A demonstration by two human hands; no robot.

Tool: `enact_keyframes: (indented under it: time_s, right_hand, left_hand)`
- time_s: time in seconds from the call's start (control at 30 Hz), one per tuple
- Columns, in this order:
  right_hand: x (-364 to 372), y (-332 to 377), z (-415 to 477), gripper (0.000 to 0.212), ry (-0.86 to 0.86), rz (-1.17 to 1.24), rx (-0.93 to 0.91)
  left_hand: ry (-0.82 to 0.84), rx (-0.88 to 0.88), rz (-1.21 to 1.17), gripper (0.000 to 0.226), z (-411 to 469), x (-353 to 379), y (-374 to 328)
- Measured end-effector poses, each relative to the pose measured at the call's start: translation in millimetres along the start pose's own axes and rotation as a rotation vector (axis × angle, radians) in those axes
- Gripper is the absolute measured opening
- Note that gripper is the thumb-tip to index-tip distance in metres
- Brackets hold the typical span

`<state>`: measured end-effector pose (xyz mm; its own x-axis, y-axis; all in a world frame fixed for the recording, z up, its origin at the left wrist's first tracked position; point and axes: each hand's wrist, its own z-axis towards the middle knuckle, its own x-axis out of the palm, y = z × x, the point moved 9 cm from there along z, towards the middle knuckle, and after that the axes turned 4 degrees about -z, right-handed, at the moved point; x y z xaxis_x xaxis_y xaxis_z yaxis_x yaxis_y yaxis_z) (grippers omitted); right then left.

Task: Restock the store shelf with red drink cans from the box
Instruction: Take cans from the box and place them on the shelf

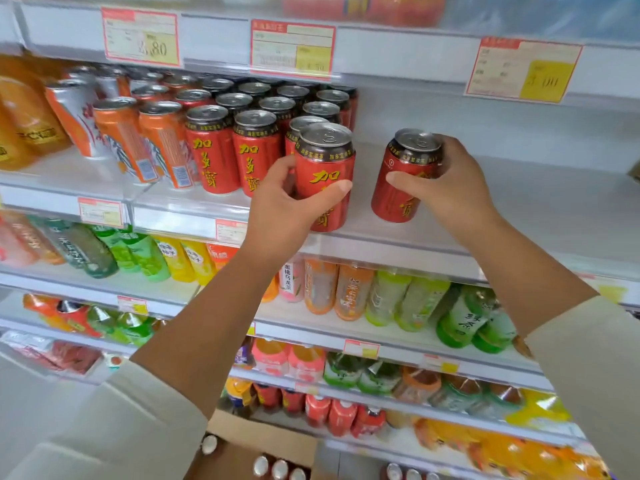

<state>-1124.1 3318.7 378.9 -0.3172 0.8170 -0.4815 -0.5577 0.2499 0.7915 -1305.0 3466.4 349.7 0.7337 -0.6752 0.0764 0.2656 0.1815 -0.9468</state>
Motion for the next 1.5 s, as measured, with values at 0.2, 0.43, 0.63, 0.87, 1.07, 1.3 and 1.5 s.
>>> enact_keyframes:
  time_s: [0.2,0.43,0.63,0.87,1.07,1.3,1.5]
  right_hand:
    - [15.8,-11.2,15.9,0.070,0.087,0.058,0.022]
    - [24.8,-31.7,24.2,0.089,0.246,0.008,0.022]
    - [50.3,-19.5,46.1,0.088,0.177,-0.041,-0.018]
    - [60.0,-22.3,72.3,0.086,0.120,-0.087,-0.033]
    - [58.0,-29.0,99.0,0.085,0.050,-0.162,-0.027]
    - [64.9,-47.4,138.4,0.069,-0.010,-0.182,0.024]
    - [77.3,-59.5,162.7,0.072,-0.016,-0.166,0.039]
  left_hand:
    - [0.031,0.018,-0.002,0.041,5.4,14.6,4.0]
    - [0.012,0.025,0.030,0.043,5.5,-0.2,5.3]
    - [-0.003,0.027,0.063,0.037,2.9,-10.7,3.1]
    - [0.002,0.021,0.065,0.044,1.9,-7.7,1.9]
    - [-0.002,0.030,0.062,0.044,3.2,-1.7,3.2]
    - [0.006,0.059,0.046,0.059,4.6,1.2,2.7]
    - [0.021,0.065,0.033,0.055,6.3,0.9,4.8]
